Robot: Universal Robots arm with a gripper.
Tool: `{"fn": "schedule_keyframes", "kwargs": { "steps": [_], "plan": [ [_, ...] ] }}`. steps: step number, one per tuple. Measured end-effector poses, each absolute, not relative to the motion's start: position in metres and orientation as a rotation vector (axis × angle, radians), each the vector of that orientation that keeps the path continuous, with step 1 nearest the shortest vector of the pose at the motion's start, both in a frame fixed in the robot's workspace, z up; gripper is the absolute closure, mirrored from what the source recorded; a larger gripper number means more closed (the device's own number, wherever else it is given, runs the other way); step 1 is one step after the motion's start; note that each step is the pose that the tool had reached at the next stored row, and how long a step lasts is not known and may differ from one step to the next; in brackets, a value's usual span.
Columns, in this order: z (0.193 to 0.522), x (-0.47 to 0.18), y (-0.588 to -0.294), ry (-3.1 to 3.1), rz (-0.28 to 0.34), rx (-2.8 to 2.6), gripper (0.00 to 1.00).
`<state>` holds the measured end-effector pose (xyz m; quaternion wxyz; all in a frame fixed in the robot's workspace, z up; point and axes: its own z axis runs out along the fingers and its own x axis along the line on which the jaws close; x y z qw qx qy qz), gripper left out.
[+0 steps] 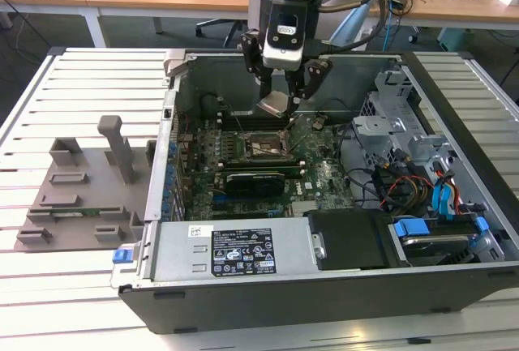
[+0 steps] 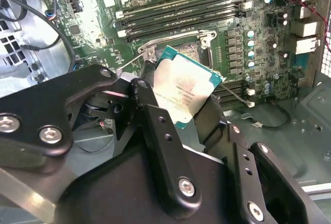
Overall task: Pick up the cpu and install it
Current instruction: 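Place the cpu into insertion slot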
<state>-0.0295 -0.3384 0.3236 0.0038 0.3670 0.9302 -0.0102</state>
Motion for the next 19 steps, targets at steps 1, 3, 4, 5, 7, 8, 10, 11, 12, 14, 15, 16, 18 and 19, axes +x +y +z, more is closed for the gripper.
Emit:
{"fn": "schedule_keyframes", "kwargs": {
  "steps": [1, 3, 4, 5, 7, 8, 10, 11, 12, 14, 15, 16, 18, 19],
  "plan": [
    [0.3233, -0.0295, -0.3384, 2.885, -0.032, 1.226, 0.45],
    [0.3229, -0.0295, -0.3384, 2.838, -0.032, 1.331, 0.45],
    [0.3227, -0.0295, -0.3383, 2.8, -0.033, 1.411, 0.45],
    [0.3226, -0.0295, -0.3384, 2.792, -0.033, 1.427, 0.45],
    [0.3225, -0.0295, -0.3384, 2.778, -0.033, 1.455, 0.45],
    [0.3224, -0.0295, -0.3384, 2.771, -0.033, 1.469, 0.45],
    [0.3223, -0.0295, -0.3383, 2.756, -0.033, 1.497, 0.45],
    [0.3223, -0.0295, -0.3384, 2.752, -0.033, 1.505, 0.45],
    [0.3222, -0.0295, -0.3384, 2.747, -0.033, 1.514, 0.45],
    [0.3221, -0.0295, -0.3383, 2.73, -0.033, 1.544, 0.45],
    [0.322, -0.0295, -0.3384, 2.725, -0.033, 1.553, 0.45],
    [0.322, -0.0295, -0.3384, 2.718, -0.033, 1.566, 0.45],
    [0.3219, -0.0295, -0.3384, 2.697, -0.033, 1.603, 0.45],
    [0.3219, -0.0295, -0.3384, 2.691, -0.033, 1.613, 0.45]
  ]
}}
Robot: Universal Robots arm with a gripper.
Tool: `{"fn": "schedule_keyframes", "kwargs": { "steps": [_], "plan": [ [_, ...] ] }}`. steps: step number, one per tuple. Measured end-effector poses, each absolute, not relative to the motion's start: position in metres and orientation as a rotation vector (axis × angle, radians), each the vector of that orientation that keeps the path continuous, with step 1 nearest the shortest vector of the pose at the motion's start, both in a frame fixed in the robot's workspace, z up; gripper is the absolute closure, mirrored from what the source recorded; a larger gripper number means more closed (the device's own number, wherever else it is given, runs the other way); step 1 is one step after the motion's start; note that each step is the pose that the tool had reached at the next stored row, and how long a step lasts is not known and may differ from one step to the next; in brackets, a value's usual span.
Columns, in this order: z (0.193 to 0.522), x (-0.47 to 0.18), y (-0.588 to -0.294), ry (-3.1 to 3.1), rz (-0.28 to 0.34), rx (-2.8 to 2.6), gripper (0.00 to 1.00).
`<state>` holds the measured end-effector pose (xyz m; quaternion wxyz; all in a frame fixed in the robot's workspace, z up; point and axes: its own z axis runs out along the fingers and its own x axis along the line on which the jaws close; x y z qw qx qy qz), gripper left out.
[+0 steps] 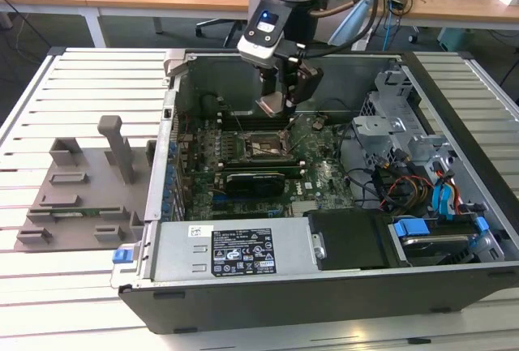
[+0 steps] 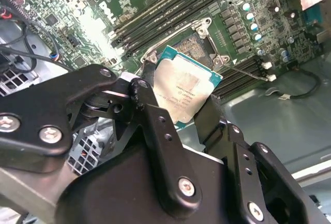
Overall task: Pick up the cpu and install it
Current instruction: 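Place the cpu into insertion slot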
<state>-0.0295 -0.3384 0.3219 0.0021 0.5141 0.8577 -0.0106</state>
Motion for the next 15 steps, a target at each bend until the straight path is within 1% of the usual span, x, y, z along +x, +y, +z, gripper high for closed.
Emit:
{"fn": "schedule_keyframes", "kwargs": {
  "steps": [15],
  "plan": [
    [0.3213, -0.0295, -0.3383, 2.589, -0.034, 1.774, 0.45]
  ]
}}
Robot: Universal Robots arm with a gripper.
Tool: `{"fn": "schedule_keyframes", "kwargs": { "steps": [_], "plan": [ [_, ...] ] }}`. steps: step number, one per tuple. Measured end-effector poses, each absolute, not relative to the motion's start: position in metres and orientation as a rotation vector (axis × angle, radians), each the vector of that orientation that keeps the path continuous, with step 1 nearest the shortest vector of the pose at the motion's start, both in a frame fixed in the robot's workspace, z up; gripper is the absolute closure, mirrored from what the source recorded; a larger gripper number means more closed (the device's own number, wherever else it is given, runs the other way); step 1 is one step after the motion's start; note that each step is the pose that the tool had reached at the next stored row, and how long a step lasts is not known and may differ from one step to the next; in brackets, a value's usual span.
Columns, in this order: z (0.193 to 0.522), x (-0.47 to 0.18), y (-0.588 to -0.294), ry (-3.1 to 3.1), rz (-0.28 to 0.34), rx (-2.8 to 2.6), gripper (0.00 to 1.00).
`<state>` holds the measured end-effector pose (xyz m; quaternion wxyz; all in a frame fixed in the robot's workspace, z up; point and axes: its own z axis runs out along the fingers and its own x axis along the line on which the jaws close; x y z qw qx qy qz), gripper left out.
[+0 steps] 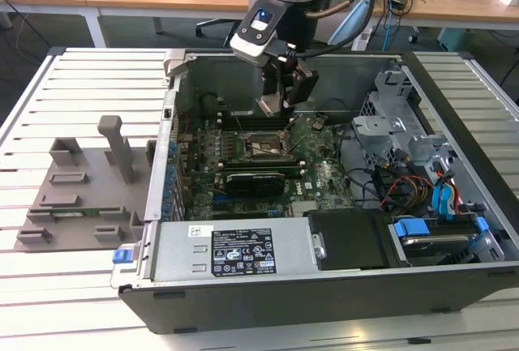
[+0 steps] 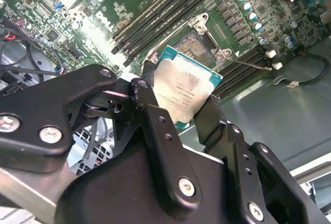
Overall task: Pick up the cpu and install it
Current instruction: 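Place the cpu into insertion slot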
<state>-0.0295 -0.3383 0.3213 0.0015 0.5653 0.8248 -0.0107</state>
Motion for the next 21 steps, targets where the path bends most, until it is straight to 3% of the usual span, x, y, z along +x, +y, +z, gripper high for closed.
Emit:
{"fn": "schedule_keyframes", "kwargs": {
  "steps": [21],
  "plan": [
    [0.3203, -0.0295, -0.3384, 2.412, -0.034, 2.011, 0.45]
  ]
}}
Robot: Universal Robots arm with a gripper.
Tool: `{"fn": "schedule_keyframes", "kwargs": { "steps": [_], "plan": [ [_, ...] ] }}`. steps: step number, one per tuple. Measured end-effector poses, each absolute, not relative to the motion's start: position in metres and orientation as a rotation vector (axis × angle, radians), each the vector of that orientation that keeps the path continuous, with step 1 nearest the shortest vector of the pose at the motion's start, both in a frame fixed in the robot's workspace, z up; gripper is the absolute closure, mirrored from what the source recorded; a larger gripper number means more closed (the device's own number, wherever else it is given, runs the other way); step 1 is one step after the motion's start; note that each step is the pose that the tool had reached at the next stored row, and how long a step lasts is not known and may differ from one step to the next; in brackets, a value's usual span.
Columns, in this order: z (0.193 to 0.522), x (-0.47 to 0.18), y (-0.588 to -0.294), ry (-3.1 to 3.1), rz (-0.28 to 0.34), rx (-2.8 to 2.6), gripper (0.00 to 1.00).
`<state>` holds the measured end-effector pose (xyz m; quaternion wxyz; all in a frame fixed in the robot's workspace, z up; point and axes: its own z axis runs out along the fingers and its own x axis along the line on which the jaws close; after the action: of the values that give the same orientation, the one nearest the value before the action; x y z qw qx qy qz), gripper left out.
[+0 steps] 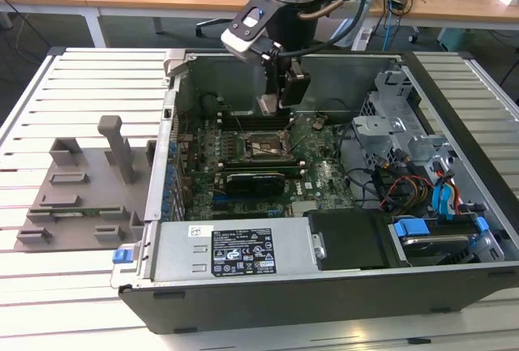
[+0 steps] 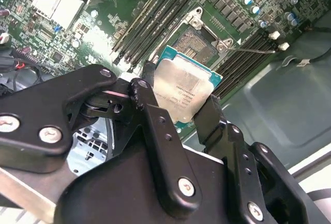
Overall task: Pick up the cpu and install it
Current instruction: 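Place the cpu into insertion slot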
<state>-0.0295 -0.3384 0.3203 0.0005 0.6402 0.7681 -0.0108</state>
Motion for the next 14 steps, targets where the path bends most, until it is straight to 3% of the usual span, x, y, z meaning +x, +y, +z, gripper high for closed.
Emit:
{"fn": "schedule_keyframes", "kwargs": {
  "steps": [14],
  "plan": [
    [0.32, -0.0295, -0.3384, 2.274, -0.034, 2.168, 0.45]
  ]
}}
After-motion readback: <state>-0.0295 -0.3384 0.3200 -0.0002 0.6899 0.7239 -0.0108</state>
